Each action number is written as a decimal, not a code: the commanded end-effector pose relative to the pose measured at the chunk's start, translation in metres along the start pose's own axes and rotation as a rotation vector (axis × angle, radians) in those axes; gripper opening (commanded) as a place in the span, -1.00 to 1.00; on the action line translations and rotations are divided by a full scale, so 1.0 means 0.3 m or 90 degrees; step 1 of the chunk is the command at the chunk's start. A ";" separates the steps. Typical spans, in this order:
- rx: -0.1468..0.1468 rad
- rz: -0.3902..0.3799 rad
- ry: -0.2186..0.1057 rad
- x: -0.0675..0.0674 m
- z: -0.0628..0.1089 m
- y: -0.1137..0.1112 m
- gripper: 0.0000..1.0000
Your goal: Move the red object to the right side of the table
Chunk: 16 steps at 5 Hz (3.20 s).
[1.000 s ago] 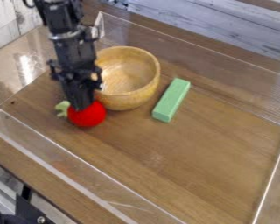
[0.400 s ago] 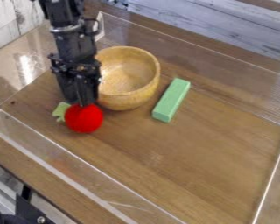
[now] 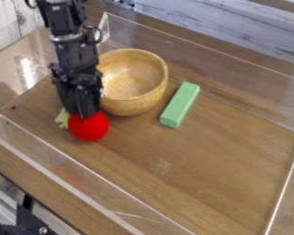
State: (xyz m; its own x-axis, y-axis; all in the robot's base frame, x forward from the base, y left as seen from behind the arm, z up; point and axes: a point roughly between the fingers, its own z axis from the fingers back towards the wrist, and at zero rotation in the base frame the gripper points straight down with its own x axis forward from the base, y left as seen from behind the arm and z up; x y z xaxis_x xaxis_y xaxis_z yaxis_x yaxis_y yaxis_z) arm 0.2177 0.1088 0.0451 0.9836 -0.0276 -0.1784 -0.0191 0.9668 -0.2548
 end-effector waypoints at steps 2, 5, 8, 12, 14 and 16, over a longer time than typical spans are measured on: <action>-0.004 -0.019 0.007 -0.014 -0.026 0.021 1.00; 0.036 -0.018 -0.026 0.019 0.115 -0.083 -1.00; 0.073 -0.085 -0.046 -0.010 0.100 -0.304 -1.00; 0.131 -0.170 -0.038 -0.037 0.133 -0.236 1.00; 0.128 -0.164 -0.049 -0.089 0.069 -0.160 1.00; 0.128 -0.079 -0.077 -0.067 0.090 -0.229 -1.00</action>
State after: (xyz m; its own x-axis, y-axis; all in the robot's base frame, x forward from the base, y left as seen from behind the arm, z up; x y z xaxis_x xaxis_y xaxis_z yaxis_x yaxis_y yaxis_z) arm 0.1963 0.0482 0.0813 0.9874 -0.1333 -0.0852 0.1256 0.9879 -0.0904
